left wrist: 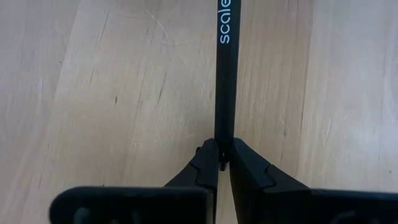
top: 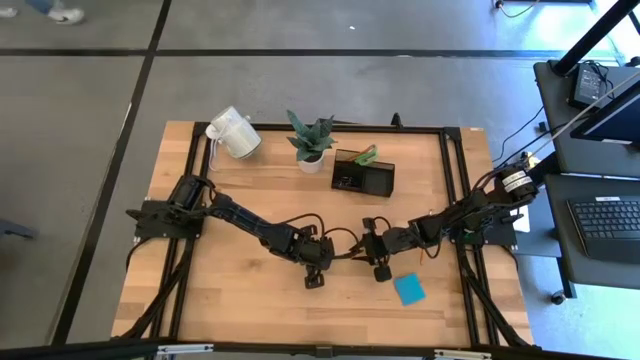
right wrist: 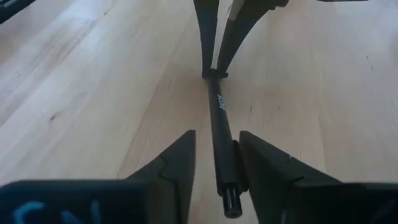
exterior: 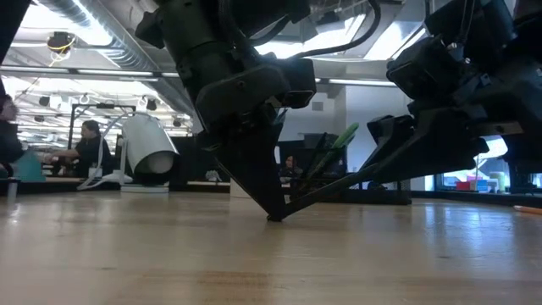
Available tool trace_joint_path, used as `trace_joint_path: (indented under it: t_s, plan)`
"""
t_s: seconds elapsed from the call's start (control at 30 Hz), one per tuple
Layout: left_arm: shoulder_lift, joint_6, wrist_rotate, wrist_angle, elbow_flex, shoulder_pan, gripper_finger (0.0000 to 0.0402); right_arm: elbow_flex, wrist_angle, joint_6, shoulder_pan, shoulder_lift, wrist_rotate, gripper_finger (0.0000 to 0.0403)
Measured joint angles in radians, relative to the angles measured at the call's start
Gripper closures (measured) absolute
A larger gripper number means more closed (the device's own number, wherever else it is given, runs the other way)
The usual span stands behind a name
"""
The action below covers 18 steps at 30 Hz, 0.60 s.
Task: Pick and place office supplies into organizer
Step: Put the black pen into the desk organizer
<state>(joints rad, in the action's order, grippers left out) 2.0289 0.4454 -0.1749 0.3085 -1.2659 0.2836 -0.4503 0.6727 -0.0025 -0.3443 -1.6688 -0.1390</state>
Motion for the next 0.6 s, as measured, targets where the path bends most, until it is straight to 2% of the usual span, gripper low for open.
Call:
trace_joint_path:
  t_s: [0.33, 0.6]
  plan:
    - [-0.001, -0.002, -0.002, 0.001, 0.0, 0.001, 0.0384, 0.0, -0.003, -0.001, 0.0, 0.0, 0.003, 0.0355]
    - [-0.016, 0.004, 0.03, 0.027, 0.001, 0.001, 0.0291, 0.0, -0.006, 0.001, 0.001, 0.002, -0.002, 0.0355]
